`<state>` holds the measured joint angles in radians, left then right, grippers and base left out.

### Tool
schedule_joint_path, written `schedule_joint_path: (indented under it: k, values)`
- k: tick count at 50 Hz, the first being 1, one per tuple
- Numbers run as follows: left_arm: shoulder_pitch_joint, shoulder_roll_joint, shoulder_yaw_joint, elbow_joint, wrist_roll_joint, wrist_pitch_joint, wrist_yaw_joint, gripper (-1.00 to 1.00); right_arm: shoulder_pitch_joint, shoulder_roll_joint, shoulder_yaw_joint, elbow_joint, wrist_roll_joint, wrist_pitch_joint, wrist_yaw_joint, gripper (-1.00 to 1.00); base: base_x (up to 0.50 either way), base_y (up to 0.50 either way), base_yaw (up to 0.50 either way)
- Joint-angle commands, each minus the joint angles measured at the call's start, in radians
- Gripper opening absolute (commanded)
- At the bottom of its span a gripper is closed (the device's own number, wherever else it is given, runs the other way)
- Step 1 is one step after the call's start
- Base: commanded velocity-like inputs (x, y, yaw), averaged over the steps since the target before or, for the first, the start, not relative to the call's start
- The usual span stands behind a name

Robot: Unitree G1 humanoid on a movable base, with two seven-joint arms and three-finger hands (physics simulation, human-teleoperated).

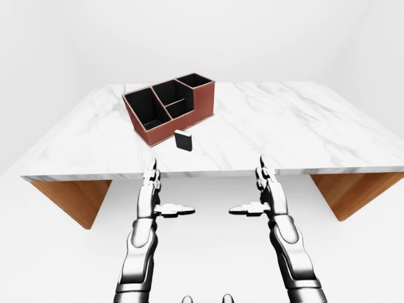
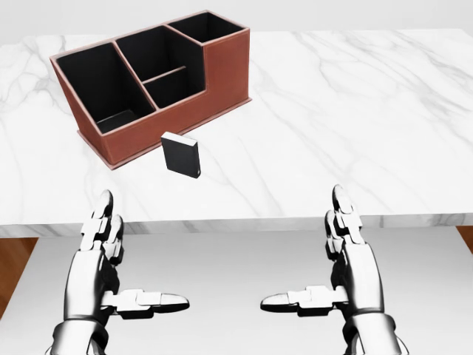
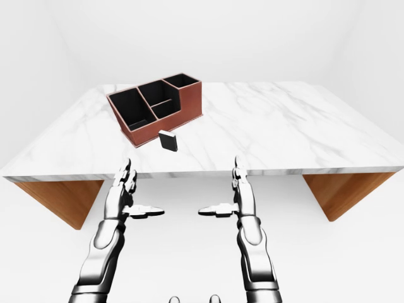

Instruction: Pick up the book and place it in the left compartment of the caddy.

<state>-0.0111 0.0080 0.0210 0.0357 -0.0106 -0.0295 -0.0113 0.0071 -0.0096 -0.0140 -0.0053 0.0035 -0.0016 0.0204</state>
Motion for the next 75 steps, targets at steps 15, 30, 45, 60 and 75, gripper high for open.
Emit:
schedule_joint_path:
  k: [15, 30, 45, 60, 75]
  values:
    - [-0.069, 0.058, 0.123, 0.097, -0.162, -0.058, -0.026, 1.00, 0.041, -0.015, -0.030, -0.095, -0.043, 0.059, 0.023, 1.00, 0.00, 0.00, 0.00]
    - [-0.069, 0.104, 0.203, -0.012, -0.247, 0.018, -0.019, 1.00, 0.065, -0.013, -0.033, -0.134, -0.069, 0.087, 0.009, 1.00, 0.00, 0.00, 0.00]
    - [-0.072, 0.136, 0.263, -0.086, -0.295, 0.085, 0.002, 1.00, 0.119, -0.009, 0.010, -0.396, -0.145, 0.089, 0.029, 1.00, 0.00, 0.00, 0.00]
    - [-0.075, 0.144, 0.283, -0.097, -0.317, 0.101, -0.001, 1.00, 0.187, -0.004, 0.149, -0.811, -0.290, 0.089, 0.003, 1.00, 0.00, 0.00, 0.00]
    - [-0.066, 0.147, 0.301, -0.131, -0.333, 0.117, 0.002, 1.00, 0.214, -0.024, 0.146, -0.839, -0.374, 0.089, 0.020, 1.00, 0.00, 0.03, 0.00]
